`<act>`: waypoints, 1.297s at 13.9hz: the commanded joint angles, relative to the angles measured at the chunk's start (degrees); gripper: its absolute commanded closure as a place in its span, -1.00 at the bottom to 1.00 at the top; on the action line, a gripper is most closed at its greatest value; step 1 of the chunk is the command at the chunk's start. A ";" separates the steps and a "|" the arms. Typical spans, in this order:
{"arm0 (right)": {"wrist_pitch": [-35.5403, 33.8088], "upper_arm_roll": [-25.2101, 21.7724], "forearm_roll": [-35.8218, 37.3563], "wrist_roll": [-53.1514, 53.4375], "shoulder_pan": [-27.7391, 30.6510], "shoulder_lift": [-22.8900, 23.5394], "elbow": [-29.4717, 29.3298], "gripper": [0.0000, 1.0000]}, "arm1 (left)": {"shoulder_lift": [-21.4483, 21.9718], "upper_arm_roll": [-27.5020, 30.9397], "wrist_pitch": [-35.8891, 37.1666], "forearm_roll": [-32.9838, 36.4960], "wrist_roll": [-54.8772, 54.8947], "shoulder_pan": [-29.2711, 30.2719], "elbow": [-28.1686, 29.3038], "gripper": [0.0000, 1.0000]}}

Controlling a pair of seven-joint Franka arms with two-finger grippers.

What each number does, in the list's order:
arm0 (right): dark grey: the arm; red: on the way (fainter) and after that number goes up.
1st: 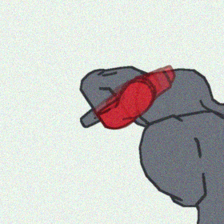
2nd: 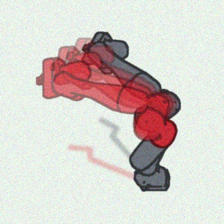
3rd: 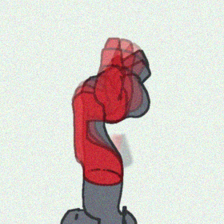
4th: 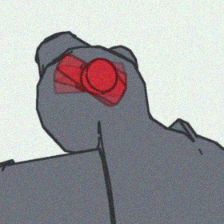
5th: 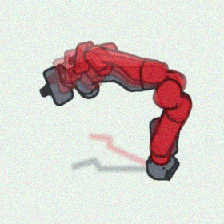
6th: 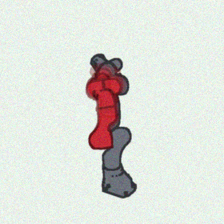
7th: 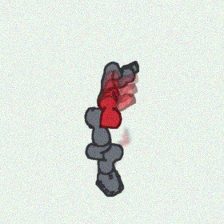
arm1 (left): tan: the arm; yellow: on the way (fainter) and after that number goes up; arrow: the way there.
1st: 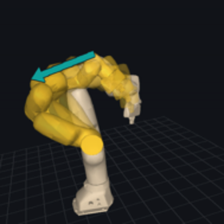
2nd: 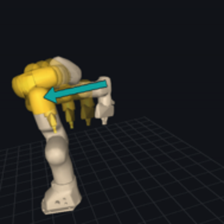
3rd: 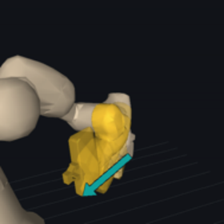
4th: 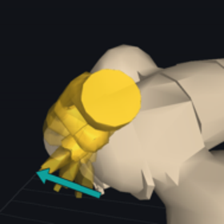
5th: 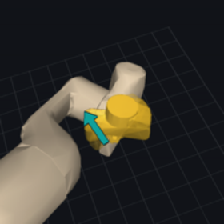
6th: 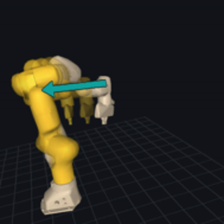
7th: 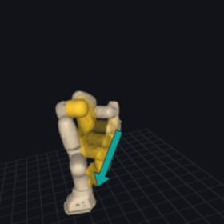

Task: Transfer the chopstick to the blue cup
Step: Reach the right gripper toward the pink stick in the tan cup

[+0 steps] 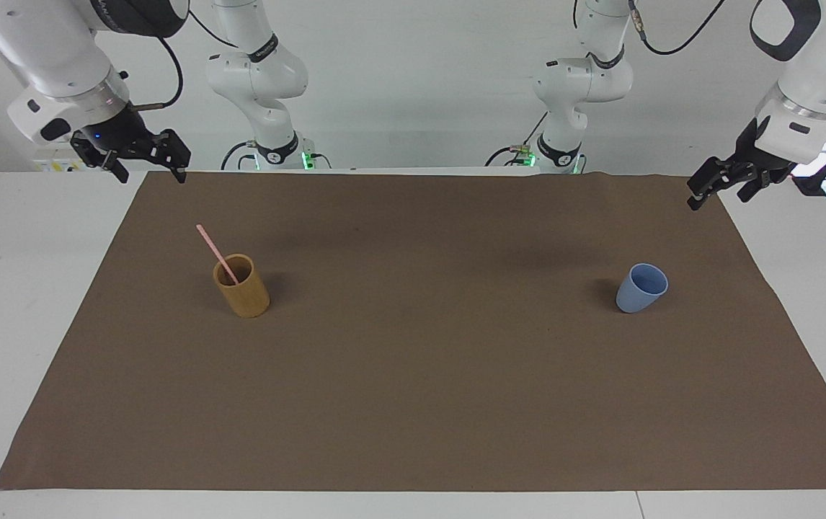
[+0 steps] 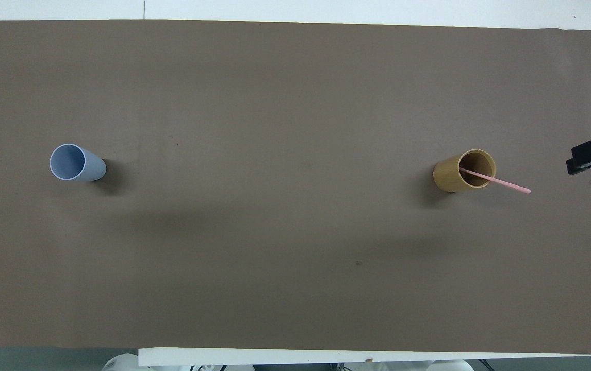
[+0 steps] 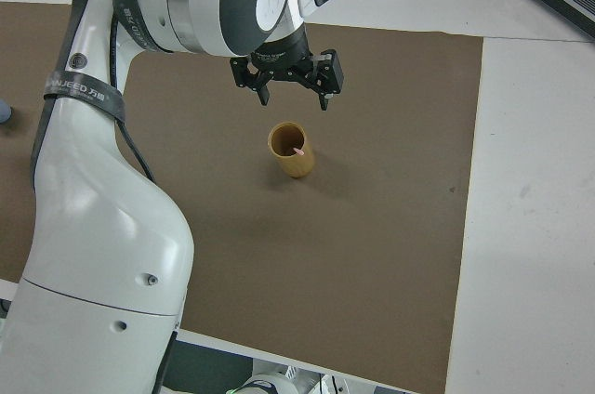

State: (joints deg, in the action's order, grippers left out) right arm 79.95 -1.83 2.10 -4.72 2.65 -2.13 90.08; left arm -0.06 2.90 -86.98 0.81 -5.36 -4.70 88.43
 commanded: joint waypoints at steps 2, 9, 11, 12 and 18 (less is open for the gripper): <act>1.26 0.33 -1.04 -1.25 0.51 -1.47 1.94 -1.00 | 0.50 0.00 0.76 -0.55 -0.53 0.22 0.25 -1.00; 0.73 0.77 -2.10 -2.47 0.25 -1.47 1.77 -1.00 | 0.50 0.00 0.76 -0.55 -0.53 0.22 0.25 -1.00; 1.34 1.30 -2.10 -6.32 0.33 -1.29 1.50 -1.00 | 0.50 0.00 0.76 -0.55 -0.53 0.22 0.25 -1.00; 2.13 1.30 -2.10 -10.18 0.25 -1.47 2.29 -1.00 | 0.50 0.00 0.76 -0.55 -0.53 0.22 0.25 -1.00; 15.12 1.30 -3.59 -28.65 0.25 -3.66 16.15 -1.00 | 0.50 0.00 0.76 -0.55 -0.53 0.22 0.25 -1.00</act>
State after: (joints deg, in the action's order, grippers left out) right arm 89.89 -0.64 -0.27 -28.40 2.56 -2.58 98.37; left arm -0.06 2.90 -86.98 0.81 -5.36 -4.70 88.43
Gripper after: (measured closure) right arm 0.000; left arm 0.000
